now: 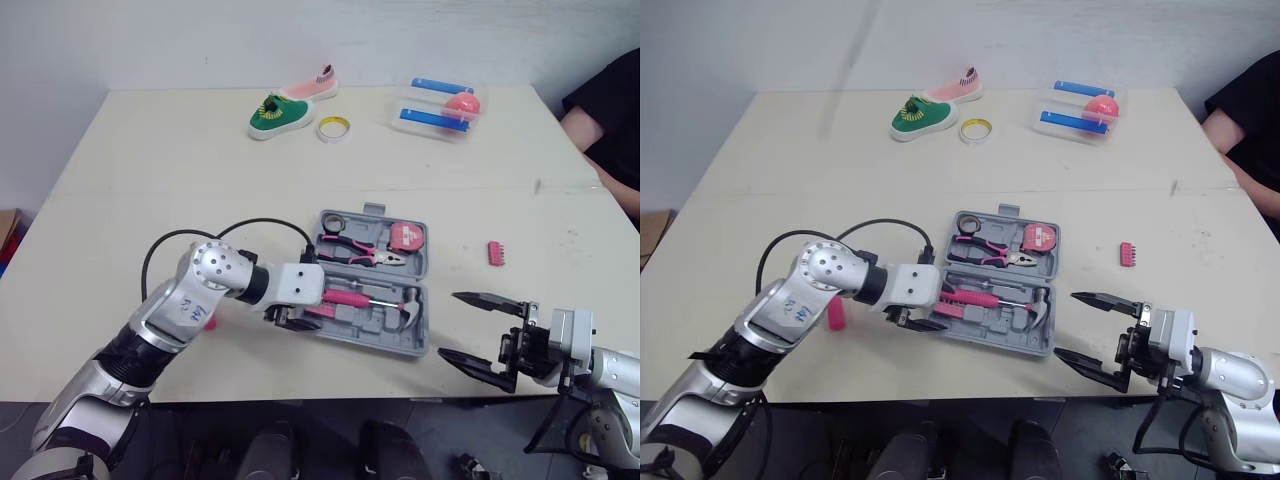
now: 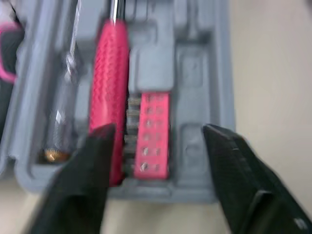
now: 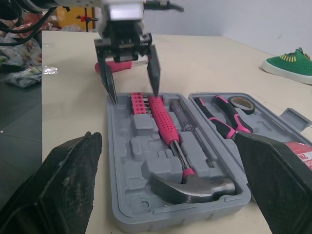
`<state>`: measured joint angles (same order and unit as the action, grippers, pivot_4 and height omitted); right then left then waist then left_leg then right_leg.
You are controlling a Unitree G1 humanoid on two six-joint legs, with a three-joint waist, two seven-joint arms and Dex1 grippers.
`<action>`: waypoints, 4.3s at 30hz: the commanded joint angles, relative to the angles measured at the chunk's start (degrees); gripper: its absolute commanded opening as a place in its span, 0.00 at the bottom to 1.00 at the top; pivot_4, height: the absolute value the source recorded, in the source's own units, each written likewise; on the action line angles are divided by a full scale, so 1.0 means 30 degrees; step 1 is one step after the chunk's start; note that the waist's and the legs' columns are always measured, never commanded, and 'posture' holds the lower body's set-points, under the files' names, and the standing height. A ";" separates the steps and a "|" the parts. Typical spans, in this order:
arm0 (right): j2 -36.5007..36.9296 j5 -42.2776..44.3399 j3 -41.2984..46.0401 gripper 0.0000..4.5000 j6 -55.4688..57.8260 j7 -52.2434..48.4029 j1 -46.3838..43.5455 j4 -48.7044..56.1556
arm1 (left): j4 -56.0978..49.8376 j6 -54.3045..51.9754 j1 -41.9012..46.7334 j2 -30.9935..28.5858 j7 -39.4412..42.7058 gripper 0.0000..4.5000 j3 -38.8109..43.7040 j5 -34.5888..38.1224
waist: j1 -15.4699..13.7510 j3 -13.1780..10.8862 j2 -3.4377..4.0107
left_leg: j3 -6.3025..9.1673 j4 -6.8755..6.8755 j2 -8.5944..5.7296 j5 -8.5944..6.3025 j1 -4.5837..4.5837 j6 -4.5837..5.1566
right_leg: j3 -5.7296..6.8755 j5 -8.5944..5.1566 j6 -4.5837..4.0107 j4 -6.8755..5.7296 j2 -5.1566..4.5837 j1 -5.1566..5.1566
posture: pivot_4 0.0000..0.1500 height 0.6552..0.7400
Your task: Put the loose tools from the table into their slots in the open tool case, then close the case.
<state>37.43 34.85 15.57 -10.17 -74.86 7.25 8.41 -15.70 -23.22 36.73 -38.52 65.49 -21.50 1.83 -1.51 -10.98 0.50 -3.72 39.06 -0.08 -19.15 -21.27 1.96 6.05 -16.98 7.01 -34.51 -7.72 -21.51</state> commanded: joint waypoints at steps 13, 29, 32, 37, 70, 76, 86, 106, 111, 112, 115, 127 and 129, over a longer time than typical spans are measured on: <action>-0.0043 0.0409 0.0352 1.00 -0.0231 -0.0273 -0.0266 -0.0311 | 0.3467 0.5359 -0.3157 0.1140 -0.1133 0.23 0.4984 0.3368 | -0.0003 0.0000 0.0000 | 0.0001 0.0013 -0.0014 -0.0006 0.0009 0.0011 | 0.0016 0.0002 0.0005 -0.0015 -0.0025 0.0009 | 1.00 1.00; -0.0063 0.0179 0.0288 1.00 -0.0148 0.0325 -0.0295 0.0048 | 0.4717 0.3929 -0.4123 0.1428 -0.1370 0.01 0.2568 0.1804 | 0.0007 0.0002 0.0002 | -0.0012 0.0012 -0.0011 -0.0007 0.0017 0.0008 | 0.0012 0.0003 0.0005 -0.0029 -0.0016 0.0002 | 1.00 1.00; -0.0006 0.0212 0.0353 1.00 -0.0089 0.0435 -0.0290 0.0105 | 0.4830 0.3280 -0.4080 0.0923 -0.1170 0.01 0.1614 0.0826 | 0.0016 0.0007 0.0010 | -0.0013 0.0012 -0.0011 -0.0008 0.0026 0.0007 | 0.0008 0.0003 0.0005 -0.0030 -0.0017 0.0005 | 1.00 1.00; 0.0037 0.0215 0.0363 1.00 -0.0076 0.0525 -0.0392 0.0059 | 0.5102 0.1200 -0.3410 0.0169 -0.0673 0.01 -0.0586 -0.0913 | 0.0005 0.0103 0.0064 | -0.0019 0.0007 -0.0010 -0.0010 0.0058 0.0004 | 0.0003 0.0002 0.0005 -0.0032 -0.0014 0.0030 | 1.00 1.00; 0.1263 -0.4044 0.8026 1.00 -0.6218 0.7295 0.1738 -1.3023 | 0.7049 0.6416 -1.6570 -0.0498 -0.5992 0.99 2.3004 0.7710 | 0.0569 0.0155 -0.0025 | -0.0007 -0.0056 -0.0022 -0.0143 0.0044 -0.0056 | -0.0072 -0.0007 -0.0004 0.0121 -0.0259 0.0006 | 1.00 1.00; 0.0857 -0.3633 0.7178 1.00 -0.6247 0.7223 0.1199 -1.2786 | 0.6312 0.6748 -1.8078 0.0075 -0.6649 0.99 2.3598 0.7977 | 0.0542 0.0153 -0.0026 | -0.0015 -0.0265 -0.0021 -0.0126 0.0079 -0.0125 | -0.0069 -0.0018 -0.0031 0.0220 -0.0262 -0.0010 | 1.00 1.00; 0.0053 -0.3482 0.4520 1.00 -0.0609 1.0805 -0.1586 -0.6872 | 0.1516 0.4020 -1.5285 -0.0212 -0.7600 0.99 2.0421 0.9664 | 0.0559 0.0150 -0.0002 | 0.0009 -0.0303 -0.0010 -0.0050 0.0068 -0.0156 | -0.0062 0.0024 -0.0090 0.0206 -0.0268 -0.0035 | 1.00 1.00; -0.3117 -0.5241 0.0443 1.00 1.6398 2.2175 -0.7835 -0.1080 | -0.4079 -0.1270 -0.7816 -0.0578 -0.5795 0.99 1.1534 1.3567 | 0.0526 0.0148 0.0015 | -0.0019 -0.0298 -0.0041 0.0073 0.0001 -0.0049 | 0.0013 0.0034 -0.0068 0.0149 -0.0049 -0.0056 | 1.00 1.00; -0.3731 -0.5586 0.0930 1.00 1.6479 2.3204 -0.8240 -0.2041 | -0.4572 -0.1599 -0.7570 -0.0452 -0.5423 0.99 1.0623 1.3694 | 0.0586 0.0148 0.0016 | -0.0048 -0.0296 -0.0001 0.0090 0.0022 -0.0075 | 0.0007 0.0037 -0.0062 0.0137 0.0017 -0.0059 | 1.00 1.00; -0.3738 -0.5413 0.0936 1.00 1.6596 2.3006 -0.8261 -0.2130 | -0.4564 -0.1601 -0.7555 -0.0446 -0.5413 0.99 1.0598 1.3684 | 0.0574 0.0148 0.0016 | -0.0049 -0.0296 0.0003 0.0098 0.0028 -0.0081 | 0.0004 0.0037 -0.0062 0.0126 0.0023 -0.0059 | 1.00 1.00; -0.3840 -0.5165 0.1028 1.00 1.6691 2.2801 -0.8324 -0.2388 | -0.4522 -0.1605 -0.7555 -0.0351 -0.5504 0.99 1.0622 1.3676 | 0.0566 0.0148 0.0016 | -0.0040 -0.0297 0.0024 0.0106 0.0029 -0.0092 | -0.0005 0.0036 -0.0063 0.0125 0.0045 -0.0059 | 1.00 1.00; -0.4312 -0.5957 0.0663 1.00 1.5876 2.3031 -0.9205 -0.4268 | -0.4343 -0.1406 -0.7779 -0.0116 -0.5165 0.99 1.0317 1.3503 | 0.0573 0.0149 0.0015 | -0.0042 -0.0294 0.0021 0.0107 0.0029 -0.0088 | -0.0015 0.0037 -0.0063 0.0125 0.0042 -0.0057 | 1.00 1.00; -0.4431 -0.6069 0.0611 1.00 1.5890 2.3044 -0.9195 -0.4358 | -0.4290 -0.1348 -0.7885 -0.0135 -0.5062 0.99 1.0381 1.3500 | 0.0603 0.0149 0.0014 | -0.0041 -0.0294 0.0022 0.0107 0.0032 -0.0088 | -0.0020 0.0037 -0.0063 0.0125 0.0044 -0.0057 | 1.00 1.00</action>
<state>24.46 17.82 17.92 37.31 -6.53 -20.69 -3.41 -27.70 -28.14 13.27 -38.91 49.83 9.02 41.80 0.30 -10.54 0.54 -3.84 38.18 -0.01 -18.83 -21.17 1.69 5.99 -16.87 6.82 -34.14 -7.58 -21.68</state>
